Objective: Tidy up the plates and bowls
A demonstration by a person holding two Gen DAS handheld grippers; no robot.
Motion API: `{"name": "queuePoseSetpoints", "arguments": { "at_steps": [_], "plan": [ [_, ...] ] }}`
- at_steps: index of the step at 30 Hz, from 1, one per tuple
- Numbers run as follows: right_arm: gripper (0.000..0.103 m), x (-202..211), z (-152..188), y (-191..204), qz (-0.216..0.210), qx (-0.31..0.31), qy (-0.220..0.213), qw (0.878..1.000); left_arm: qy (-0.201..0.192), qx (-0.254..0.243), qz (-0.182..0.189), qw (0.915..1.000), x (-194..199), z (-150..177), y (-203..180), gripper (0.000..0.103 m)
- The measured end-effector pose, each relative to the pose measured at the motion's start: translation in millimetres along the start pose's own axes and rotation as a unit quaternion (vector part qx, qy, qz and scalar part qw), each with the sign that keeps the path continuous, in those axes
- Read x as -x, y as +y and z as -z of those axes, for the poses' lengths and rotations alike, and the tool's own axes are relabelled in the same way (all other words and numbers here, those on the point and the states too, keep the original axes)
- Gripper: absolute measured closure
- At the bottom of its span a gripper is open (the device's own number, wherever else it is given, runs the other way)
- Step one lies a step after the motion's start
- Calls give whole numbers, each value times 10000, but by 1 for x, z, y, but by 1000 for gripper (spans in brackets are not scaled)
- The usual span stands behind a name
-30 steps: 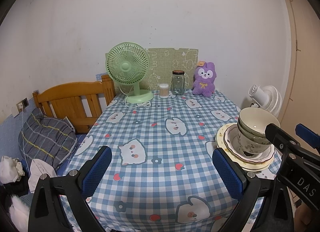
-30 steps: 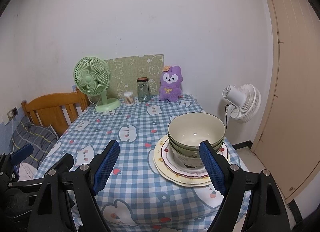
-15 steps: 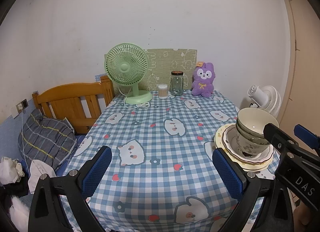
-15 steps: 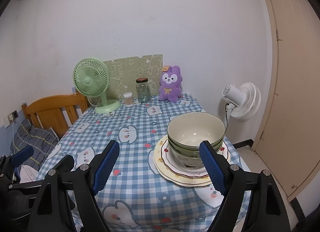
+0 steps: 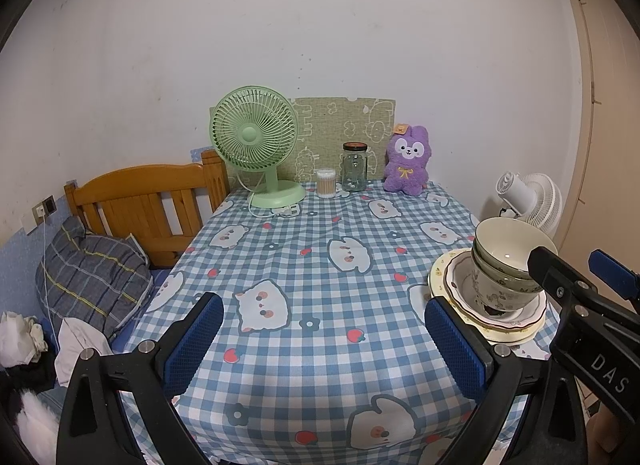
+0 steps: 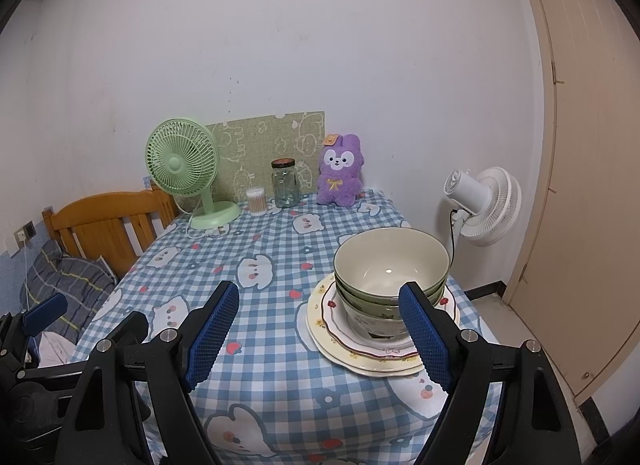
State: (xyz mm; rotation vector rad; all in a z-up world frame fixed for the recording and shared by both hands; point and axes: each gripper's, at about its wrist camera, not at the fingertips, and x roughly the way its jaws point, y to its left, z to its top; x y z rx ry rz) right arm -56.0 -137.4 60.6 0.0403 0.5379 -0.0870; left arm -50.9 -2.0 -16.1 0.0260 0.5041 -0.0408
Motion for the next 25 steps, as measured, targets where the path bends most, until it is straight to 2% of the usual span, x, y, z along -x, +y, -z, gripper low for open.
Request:
{"name": "queuePoseSetpoints", "arguments": {
  "at_steps": [25],
  "plan": [
    [17, 1, 0, 0, -14, -51, 3, 10000, 1, 11, 1, 10000, 0, 0, 1, 0]
  ]
}}
